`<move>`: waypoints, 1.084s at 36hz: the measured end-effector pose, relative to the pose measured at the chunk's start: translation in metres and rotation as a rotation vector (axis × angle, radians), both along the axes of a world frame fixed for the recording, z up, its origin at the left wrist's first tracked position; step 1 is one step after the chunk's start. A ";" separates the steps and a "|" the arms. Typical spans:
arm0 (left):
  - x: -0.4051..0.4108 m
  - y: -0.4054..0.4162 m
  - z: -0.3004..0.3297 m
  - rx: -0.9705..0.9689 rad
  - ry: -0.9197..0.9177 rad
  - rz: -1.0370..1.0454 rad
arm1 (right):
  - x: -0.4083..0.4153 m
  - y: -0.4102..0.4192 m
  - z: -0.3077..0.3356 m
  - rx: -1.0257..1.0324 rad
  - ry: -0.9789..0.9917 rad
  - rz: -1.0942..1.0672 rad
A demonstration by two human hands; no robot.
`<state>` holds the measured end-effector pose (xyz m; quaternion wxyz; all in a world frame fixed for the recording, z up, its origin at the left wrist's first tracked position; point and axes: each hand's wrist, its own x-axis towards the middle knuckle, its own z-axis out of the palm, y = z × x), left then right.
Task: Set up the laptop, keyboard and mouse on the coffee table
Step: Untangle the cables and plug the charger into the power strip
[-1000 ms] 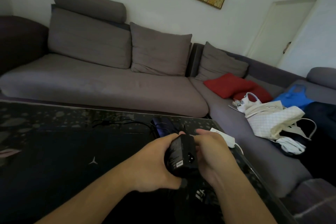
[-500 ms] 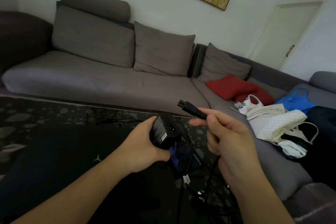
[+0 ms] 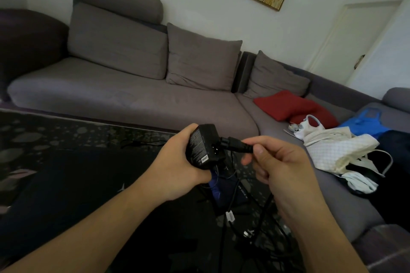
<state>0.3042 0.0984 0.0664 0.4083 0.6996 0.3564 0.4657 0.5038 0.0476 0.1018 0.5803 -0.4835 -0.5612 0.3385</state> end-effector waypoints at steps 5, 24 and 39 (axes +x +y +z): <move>0.000 0.000 0.000 0.029 0.005 0.053 | 0.001 -0.003 0.003 -0.035 -0.081 -0.034; -0.006 0.006 0.004 0.022 0.101 0.050 | -0.016 -0.021 0.027 0.165 -0.626 -0.246; -0.011 0.013 0.002 0.027 0.275 0.058 | -0.022 -0.026 0.030 0.431 -1.191 -0.378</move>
